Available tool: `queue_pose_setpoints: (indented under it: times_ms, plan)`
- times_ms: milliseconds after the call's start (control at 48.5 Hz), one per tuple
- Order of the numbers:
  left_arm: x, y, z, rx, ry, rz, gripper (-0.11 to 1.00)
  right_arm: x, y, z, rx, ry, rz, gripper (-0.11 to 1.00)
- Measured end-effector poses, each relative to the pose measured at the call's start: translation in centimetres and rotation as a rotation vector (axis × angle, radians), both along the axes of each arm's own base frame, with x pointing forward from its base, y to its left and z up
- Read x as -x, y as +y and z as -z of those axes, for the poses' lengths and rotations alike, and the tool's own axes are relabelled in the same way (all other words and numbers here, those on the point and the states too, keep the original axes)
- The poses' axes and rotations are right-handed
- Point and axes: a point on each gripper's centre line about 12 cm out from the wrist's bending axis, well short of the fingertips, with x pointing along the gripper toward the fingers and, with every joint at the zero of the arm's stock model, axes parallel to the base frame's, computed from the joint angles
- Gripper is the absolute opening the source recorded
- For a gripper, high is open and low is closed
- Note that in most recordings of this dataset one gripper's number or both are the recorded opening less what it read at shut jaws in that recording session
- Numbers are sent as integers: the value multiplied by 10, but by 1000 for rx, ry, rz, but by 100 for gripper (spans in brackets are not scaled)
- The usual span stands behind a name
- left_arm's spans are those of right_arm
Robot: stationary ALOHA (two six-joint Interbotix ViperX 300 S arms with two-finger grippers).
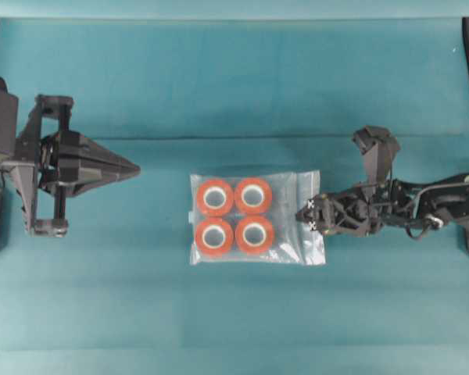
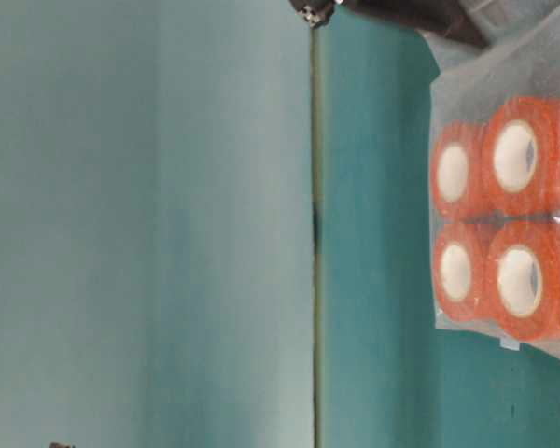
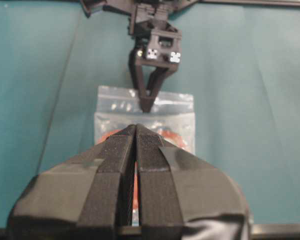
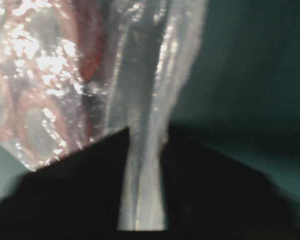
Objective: Hand over the clear zip bag and make it stand upright.
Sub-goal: 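Close the right gripper on the bag's right edge, then lift the bag with the right gripper so it hangs vertically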
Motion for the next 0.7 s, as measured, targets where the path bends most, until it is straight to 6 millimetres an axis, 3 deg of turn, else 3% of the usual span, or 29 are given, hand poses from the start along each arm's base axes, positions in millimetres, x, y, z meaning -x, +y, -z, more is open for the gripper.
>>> queue_pose_setpoints:
  times_ms: [82, 144, 474, 700]
  plan:
    - [0, 0, 0, -2, -1, 0, -1, 0, 0, 0, 0, 4, -2, 8]
    - [0, 0, 0, 0, -2, 0, -1, 0, 0, 0, 2, 5, -3, 1]
    - [0, 0, 0, 5, 0, -1, -1, -13, -2, -12, 46, -10, -60, 1]
    - [0, 0, -1, 69, -5, -12, -1, -24, -11, -58, 111, 39, -228, 1]
